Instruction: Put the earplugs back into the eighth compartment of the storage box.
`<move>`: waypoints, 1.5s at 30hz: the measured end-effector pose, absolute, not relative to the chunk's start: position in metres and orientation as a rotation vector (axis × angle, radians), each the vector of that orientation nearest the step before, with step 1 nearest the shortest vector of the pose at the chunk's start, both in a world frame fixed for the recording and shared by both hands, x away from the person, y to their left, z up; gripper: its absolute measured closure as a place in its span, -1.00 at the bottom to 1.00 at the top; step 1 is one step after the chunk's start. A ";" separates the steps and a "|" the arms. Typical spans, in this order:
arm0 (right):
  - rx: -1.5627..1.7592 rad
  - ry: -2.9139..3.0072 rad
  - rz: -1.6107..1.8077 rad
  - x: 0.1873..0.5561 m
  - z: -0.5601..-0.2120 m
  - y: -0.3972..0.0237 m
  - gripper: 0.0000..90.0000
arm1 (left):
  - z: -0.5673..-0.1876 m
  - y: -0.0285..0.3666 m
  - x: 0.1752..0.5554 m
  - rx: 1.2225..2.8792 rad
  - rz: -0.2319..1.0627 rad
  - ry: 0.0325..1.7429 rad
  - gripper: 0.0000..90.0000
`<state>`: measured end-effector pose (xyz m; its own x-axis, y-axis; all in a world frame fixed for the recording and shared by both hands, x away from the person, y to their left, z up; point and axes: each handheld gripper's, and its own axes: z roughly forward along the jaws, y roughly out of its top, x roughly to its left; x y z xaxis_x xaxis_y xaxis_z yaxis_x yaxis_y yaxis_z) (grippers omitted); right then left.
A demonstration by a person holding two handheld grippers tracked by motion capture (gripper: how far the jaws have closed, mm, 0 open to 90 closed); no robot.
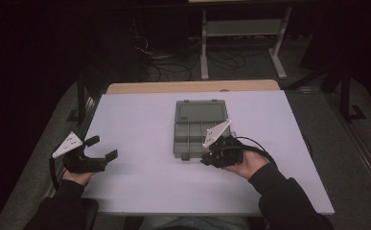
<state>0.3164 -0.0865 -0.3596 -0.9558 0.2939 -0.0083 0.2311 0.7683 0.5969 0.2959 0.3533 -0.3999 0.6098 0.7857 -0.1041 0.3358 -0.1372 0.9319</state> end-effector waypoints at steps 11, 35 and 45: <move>0.515 2.830 0.940 0.331 -0.361 -0.099 0.77 | -0.400 0.353 0.296 1.731 0.502 0.925 -1.00; 0.799 2.717 0.944 0.374 -0.370 -0.138 0.78 | -0.400 0.353 0.296 1.737 0.500 0.923 -1.00; 0.903 2.737 0.887 0.391 -0.388 -0.141 0.77 | -0.400 0.353 0.296 1.737 0.499 0.920 -1.00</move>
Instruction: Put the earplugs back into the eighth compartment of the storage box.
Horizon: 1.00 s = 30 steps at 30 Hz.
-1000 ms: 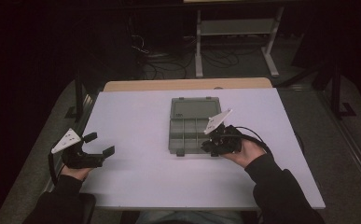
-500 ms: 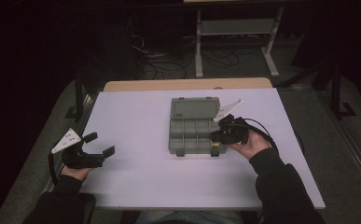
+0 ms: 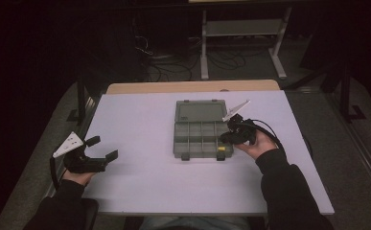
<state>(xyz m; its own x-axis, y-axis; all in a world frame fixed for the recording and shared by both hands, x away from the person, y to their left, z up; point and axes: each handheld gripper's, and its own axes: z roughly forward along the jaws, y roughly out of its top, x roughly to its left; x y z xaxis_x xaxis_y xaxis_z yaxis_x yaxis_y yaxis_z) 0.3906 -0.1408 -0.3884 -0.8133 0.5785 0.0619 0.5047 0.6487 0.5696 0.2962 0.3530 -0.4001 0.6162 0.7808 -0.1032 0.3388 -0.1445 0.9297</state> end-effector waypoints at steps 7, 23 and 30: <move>0.919 2.721 0.897 0.391 -0.390 -0.142 0.49 | -0.400 0.353 0.296 1.737 0.499 0.920 -1.00; 1.046 2.578 1.065 0.378 -0.377 -0.162 -1.00 | -0.400 0.353 0.296 1.738 0.495 0.919 -1.00; 1.037 2.532 1.121 0.364 -0.369 -0.172 -1.00 | -0.400 0.353 0.296 1.741 0.493 0.916 -1.00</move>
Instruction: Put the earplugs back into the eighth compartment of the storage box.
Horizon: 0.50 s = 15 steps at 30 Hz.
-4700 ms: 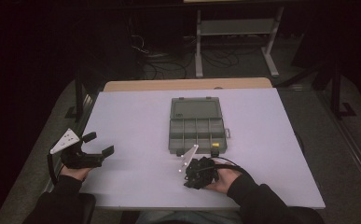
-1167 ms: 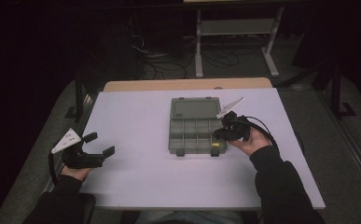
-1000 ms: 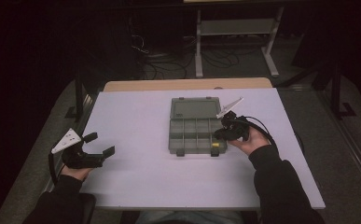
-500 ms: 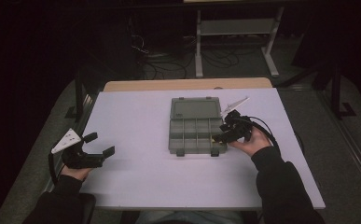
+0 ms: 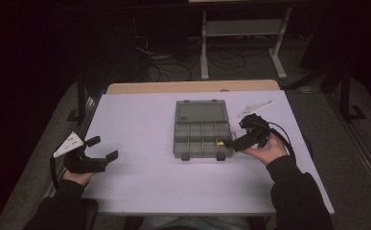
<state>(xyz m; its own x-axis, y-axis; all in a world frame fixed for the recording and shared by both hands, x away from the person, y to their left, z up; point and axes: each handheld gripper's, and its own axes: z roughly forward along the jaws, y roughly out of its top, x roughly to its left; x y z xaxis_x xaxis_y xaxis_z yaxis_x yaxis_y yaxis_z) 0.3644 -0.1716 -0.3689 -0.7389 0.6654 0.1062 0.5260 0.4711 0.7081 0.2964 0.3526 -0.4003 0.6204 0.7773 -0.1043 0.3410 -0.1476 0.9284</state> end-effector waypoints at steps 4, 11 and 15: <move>1.039 2.518 1.145 0.357 -0.367 -0.177 -1.00 | -0.400 0.353 0.296 1.741 0.495 0.918 -1.00; 1.039 2.497 1.173 0.347 -0.366 -0.188 -1.00 | -0.400 0.352 0.296 1.743 0.494 0.916 -1.00; 1.055 2.474 1.195 0.343 -0.366 -0.195 -1.00 | -0.400 0.352 0.296 1.743 0.495 0.917 -1.00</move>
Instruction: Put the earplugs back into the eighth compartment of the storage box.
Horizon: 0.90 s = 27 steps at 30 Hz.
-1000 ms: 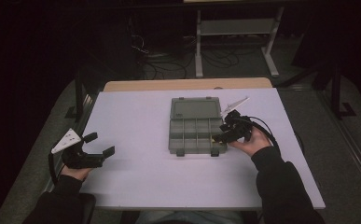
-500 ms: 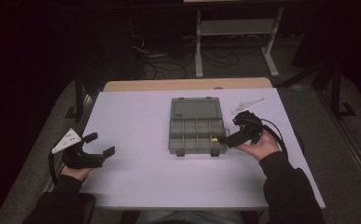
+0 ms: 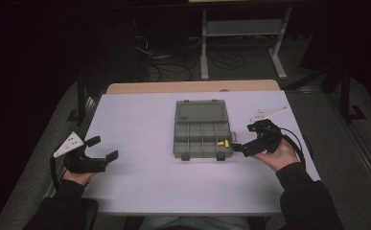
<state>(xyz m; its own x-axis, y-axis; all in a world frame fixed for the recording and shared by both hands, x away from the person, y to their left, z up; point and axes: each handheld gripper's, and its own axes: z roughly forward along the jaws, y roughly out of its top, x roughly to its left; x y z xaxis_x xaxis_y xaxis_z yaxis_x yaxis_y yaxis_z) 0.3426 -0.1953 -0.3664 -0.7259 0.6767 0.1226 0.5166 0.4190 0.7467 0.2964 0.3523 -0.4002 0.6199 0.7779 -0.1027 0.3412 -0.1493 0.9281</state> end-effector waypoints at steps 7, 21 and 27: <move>1.082 2.428 1.236 0.334 -0.371 -0.208 -1.00 | -0.400 0.352 0.296 1.745 0.494 0.917 -1.00; 1.138 2.352 1.284 0.319 -0.380 -0.232 -1.00 | -0.400 0.352 0.296 1.748 0.497 0.916 -1.00; 1.149 2.288 1.316 0.310 -0.387 -0.245 -1.00 | -0.400 0.352 0.296 1.748 0.495 0.917 -1.00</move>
<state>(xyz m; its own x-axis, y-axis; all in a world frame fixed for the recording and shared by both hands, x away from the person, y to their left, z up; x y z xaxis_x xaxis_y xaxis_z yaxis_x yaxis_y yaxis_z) 0.3098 -0.2447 -0.3866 -0.6522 0.7426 0.1522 0.5049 0.2757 0.8180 0.2963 0.3518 -0.4003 0.6205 0.7778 -0.0999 0.3426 -0.1542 0.9267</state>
